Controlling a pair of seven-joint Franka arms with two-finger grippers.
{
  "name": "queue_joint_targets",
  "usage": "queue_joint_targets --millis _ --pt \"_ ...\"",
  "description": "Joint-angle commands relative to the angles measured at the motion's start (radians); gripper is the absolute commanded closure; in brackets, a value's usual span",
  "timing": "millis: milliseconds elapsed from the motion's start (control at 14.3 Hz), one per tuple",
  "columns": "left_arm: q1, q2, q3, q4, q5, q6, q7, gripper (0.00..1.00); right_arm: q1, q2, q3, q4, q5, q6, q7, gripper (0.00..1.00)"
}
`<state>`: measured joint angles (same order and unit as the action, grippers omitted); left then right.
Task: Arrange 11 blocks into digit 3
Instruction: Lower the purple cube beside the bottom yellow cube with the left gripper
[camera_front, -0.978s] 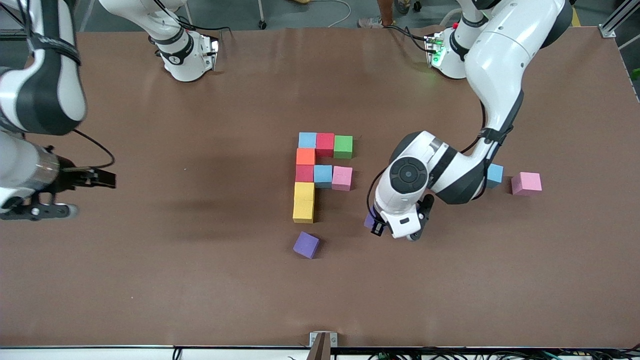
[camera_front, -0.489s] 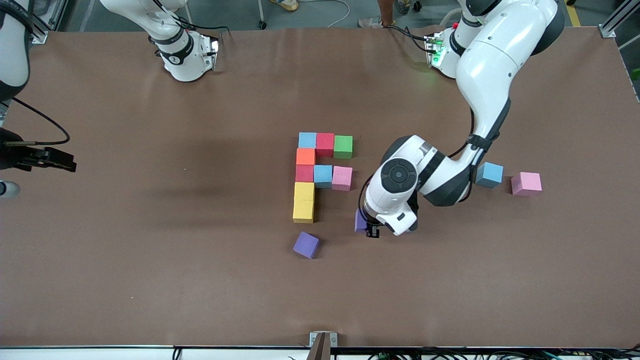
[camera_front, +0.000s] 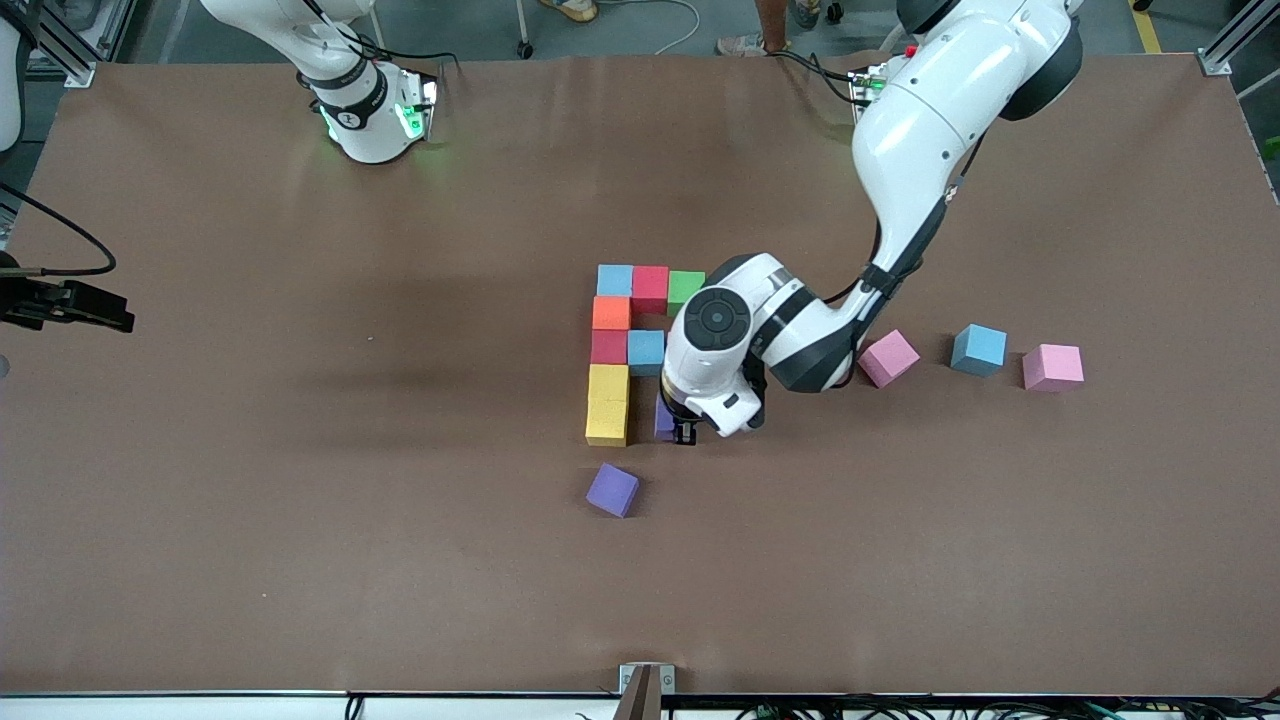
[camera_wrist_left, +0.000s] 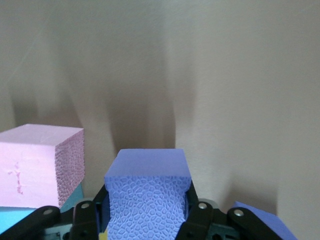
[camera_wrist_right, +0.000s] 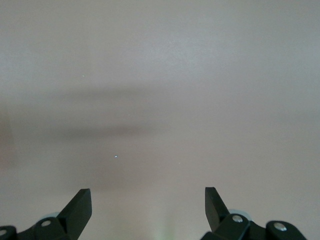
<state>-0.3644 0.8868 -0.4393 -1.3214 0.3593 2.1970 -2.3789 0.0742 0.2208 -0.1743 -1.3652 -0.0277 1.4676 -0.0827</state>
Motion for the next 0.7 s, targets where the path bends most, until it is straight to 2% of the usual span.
queue_joint_targets --millis 0,419,489,629 --pt "-0.033 0.015 0.034 0.016 -0.014 0.024 -0.061 0.73 0.013 0.002 0.012 0.012 0.011 -0.03 0.008 0.0" --pt "-0.053 0.046 0.039 0.033 -0.011 0.061 -0.06 0.73 0.004 -0.007 0.013 -0.002 0.058 -0.053 0.011 0.0" --pt "-0.071 0.047 0.057 0.034 -0.011 0.066 -0.056 0.73 0.004 -0.012 0.015 -0.005 0.057 -0.05 0.009 0.0" --pt "-0.112 0.058 0.096 0.048 -0.013 0.067 -0.052 0.73 -0.036 -0.014 0.059 -0.005 0.057 -0.044 0.008 0.0"
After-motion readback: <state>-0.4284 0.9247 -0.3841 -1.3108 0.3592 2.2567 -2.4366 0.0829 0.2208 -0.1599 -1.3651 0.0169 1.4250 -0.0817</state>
